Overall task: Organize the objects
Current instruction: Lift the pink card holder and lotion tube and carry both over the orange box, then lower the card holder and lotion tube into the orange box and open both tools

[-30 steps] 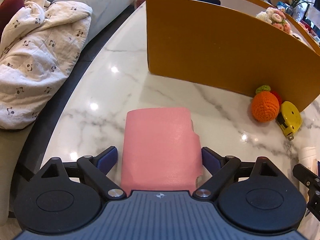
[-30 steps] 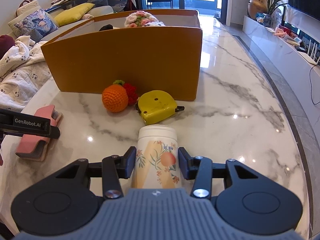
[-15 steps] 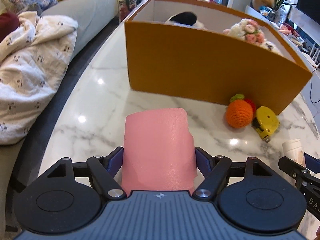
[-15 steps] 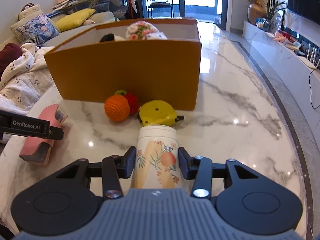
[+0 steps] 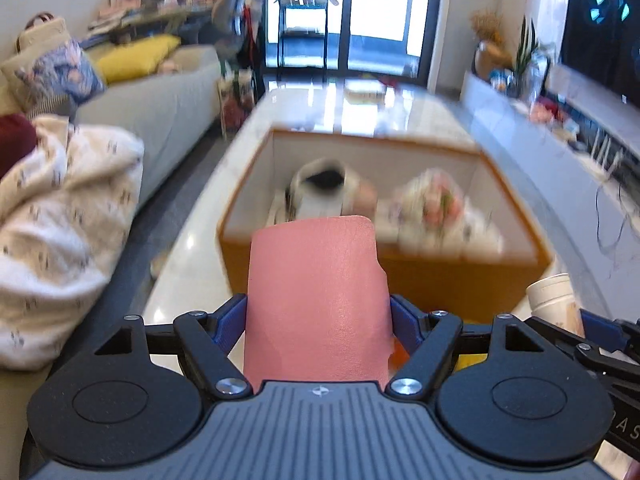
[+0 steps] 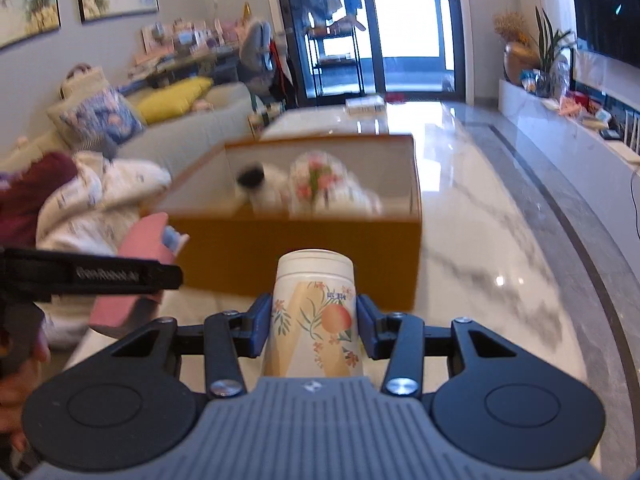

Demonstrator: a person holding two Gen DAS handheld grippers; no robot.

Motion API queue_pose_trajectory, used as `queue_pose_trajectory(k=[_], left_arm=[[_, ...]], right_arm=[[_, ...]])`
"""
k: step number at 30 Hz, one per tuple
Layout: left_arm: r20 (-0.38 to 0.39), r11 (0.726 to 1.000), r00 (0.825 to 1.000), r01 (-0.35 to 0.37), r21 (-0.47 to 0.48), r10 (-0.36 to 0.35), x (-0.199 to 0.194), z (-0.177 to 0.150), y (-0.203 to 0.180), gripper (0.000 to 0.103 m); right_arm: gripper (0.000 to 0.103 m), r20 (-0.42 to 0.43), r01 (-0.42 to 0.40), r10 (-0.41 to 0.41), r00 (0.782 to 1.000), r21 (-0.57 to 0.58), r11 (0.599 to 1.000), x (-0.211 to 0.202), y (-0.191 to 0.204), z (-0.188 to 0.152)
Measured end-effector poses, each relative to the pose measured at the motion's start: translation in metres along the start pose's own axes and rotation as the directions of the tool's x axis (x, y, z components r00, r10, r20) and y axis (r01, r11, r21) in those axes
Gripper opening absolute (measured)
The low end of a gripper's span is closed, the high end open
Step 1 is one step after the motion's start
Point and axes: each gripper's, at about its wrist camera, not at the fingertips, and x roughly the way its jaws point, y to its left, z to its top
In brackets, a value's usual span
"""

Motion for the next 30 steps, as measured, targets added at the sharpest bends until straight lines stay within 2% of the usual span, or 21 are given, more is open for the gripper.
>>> queue_pose_trajectory(k=[2,7,11,14,20,22,28,30], left_arm=[[0.027,1.000,1.000,0.004,-0.029,-0.003,0.006,0.022,-0.003,0.088],[0.035,1.000,0.999,-0.024,-0.012,0.024,0.049,0.063,-0.011,0.088],[0.024,0.998,0.997,-0.068,0.011,0.068,0.086,0.076,-0.014,0.088],[0.018,0.996,0.996,-0.084,0.014,0.084,0.100,0.077,-0.015,0.088],[0.002,0.996,0.996,-0.084,0.020,0.084,0.122,0.084,-0.026,0.088],[-0.012,0.997,0.997,-0.080,0.016,0.080,0.128,0.084,-0.029,0.088],[-0.026,0.992,0.995,-0.092,0.086,0.095,0.146,0.082,-0.041,0.088],[-0.041,0.991,0.994,-0.098,0.091,0.102,0.150,0.084,-0.042,0.089]], right_arm=[[0.047,0.033,-0.008,0.008,0.999,0.026,1.000,0.006,-0.003,0.025],[0.047,0.089,-0.025,0.017,0.996,0.087,0.996,0.043,-0.015,0.079],[0.047,0.100,-0.077,0.060,0.993,0.170,0.982,0.084,-0.031,0.104],[0.047,0.092,-0.062,0.048,0.995,0.149,0.987,0.110,-0.033,0.121],[0.047,0.065,-0.013,0.009,0.998,0.065,0.998,0.160,-0.035,0.130],[0.047,0.043,-0.017,0.014,0.999,0.074,0.997,0.176,-0.040,0.127],[0.047,-0.035,-0.024,0.030,0.999,0.145,0.989,0.198,-0.056,0.126],[0.047,-0.077,0.009,0.000,0.997,0.126,0.992,0.204,-0.055,0.125]])
